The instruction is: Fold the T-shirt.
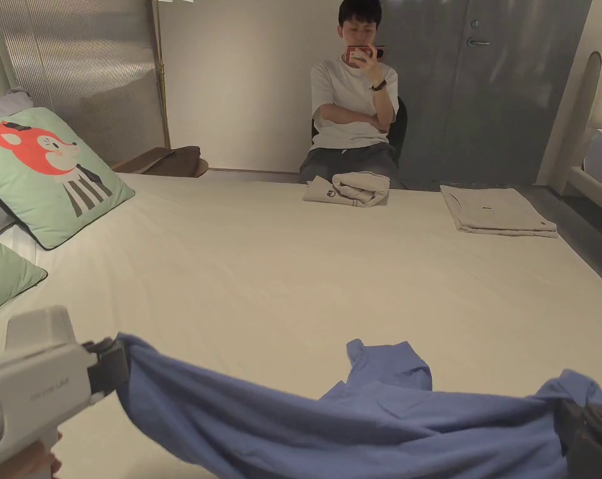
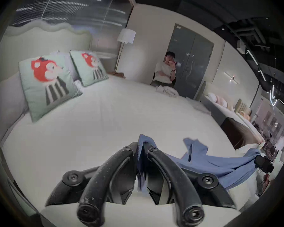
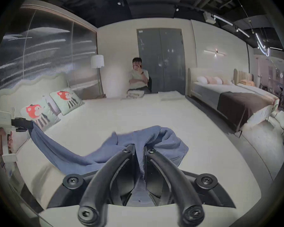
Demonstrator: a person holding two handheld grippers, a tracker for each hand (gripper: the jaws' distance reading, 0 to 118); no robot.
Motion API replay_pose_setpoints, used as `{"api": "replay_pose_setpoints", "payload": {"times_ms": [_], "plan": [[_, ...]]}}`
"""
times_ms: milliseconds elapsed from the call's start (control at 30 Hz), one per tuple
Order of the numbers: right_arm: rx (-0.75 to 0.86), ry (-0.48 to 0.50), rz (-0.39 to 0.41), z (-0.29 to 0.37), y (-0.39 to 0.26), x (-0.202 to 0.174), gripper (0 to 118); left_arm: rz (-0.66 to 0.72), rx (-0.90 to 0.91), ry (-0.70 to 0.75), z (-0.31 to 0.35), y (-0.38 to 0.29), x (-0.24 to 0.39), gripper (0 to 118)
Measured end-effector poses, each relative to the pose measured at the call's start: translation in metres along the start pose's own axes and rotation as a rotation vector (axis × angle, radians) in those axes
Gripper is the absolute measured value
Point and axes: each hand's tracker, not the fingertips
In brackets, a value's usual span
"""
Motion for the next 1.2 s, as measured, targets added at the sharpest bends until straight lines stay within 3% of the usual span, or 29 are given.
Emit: {"api": "replay_pose_setpoints", "payload": {"times_ms": [433,800,833,867,900,967,1100,1200], "plan": [[-0.323,-0.054,-0.101,0.044,-0.112,-0.001,8,0.048,-0.27,0.128,0.027,-0.117,-0.063,2],[-0.376,-0.064,-0.087,0.041,-0.137,0.004,11,0.086,-0.36,0.169,0.018,-0.157,-0.089,4],[-0.366,-0.062,-0.081,0.043,-0.136,0.004,22,0.085,-0.352,0.167,0.019,-0.158,-0.088,10],[-0.35,-0.067,-0.073,0.046,-0.135,0.003,45,0.089,-0.325,0.156,0.022,-0.157,-0.087,32],[-0.329,-0.077,-0.056,0.048,-0.133,0.002,59,0.086,-0.304,0.161,0.024,-0.155,-0.087,59],[-0.253,-0.091,-0.031,0.056,-0.122,0.009,73,0.092,-0.218,0.156,0.035,-0.146,-0.086,107],[-0.027,-0.093,0.017,0.077,-0.079,0.001,88,0.067,0.008,0.115,0.068,-0.116,-0.072,109],[0.123,-0.111,-0.005,0.081,-0.045,0.0,89,0.023,0.133,0.136,0.089,-0.093,-0.055,109]]}}
